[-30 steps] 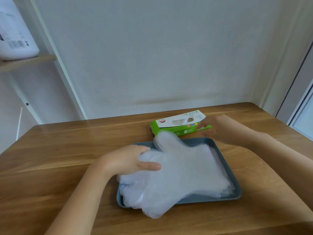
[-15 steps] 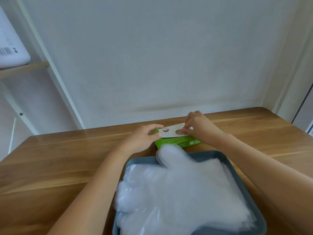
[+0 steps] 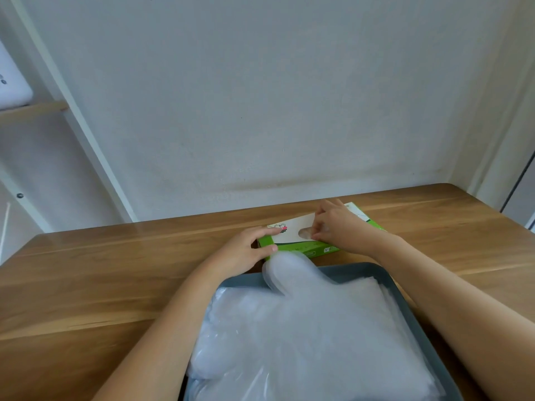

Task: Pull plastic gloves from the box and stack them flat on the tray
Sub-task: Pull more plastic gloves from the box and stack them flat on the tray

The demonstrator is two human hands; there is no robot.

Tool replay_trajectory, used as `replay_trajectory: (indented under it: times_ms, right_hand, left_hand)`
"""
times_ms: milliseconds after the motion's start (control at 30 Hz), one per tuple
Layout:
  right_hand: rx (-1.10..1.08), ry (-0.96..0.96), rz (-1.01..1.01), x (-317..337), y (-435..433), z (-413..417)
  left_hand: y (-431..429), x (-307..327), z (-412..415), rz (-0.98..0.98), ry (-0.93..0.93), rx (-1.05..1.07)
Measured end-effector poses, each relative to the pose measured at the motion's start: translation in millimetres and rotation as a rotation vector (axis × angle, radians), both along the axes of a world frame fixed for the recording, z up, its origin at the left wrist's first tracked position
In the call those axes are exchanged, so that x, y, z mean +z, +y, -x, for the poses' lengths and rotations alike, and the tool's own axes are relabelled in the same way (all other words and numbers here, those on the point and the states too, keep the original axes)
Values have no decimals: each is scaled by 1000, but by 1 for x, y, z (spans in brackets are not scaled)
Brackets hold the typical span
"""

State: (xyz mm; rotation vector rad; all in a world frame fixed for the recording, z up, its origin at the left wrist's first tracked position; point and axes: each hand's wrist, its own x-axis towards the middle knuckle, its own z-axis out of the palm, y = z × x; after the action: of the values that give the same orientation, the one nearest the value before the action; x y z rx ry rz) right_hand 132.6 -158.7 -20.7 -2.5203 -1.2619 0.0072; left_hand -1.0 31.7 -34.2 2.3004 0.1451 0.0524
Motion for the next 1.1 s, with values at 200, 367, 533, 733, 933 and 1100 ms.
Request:
replay_trajectory:
  times_ms: [200, 367, 533, 733, 933, 1100]
  right_hand:
    - [4, 140, -61, 0, -13, -2]
    - [-44, 290, -251, 8, -19, -1]
    - [-193, 746, -806, 8, -24, -11]
    - [-197, 1006, -1413, 37, -36, -20]
    - [72, 818, -1416, 106, -66, -3]
    - [-256, 512, -799, 82, -58, -5]
  left_hand:
    - [2, -2, -2, 7, 2, -5]
    - [5, -7, -4, 9, 2, 4]
    - [7, -9, -5, 13, 4, 6]
    - [10, -9, -4, 9, 16, 10]
    - [4, -6, -1, -12, 27, 5]
    - [3, -6, 0, -27, 24, 6]
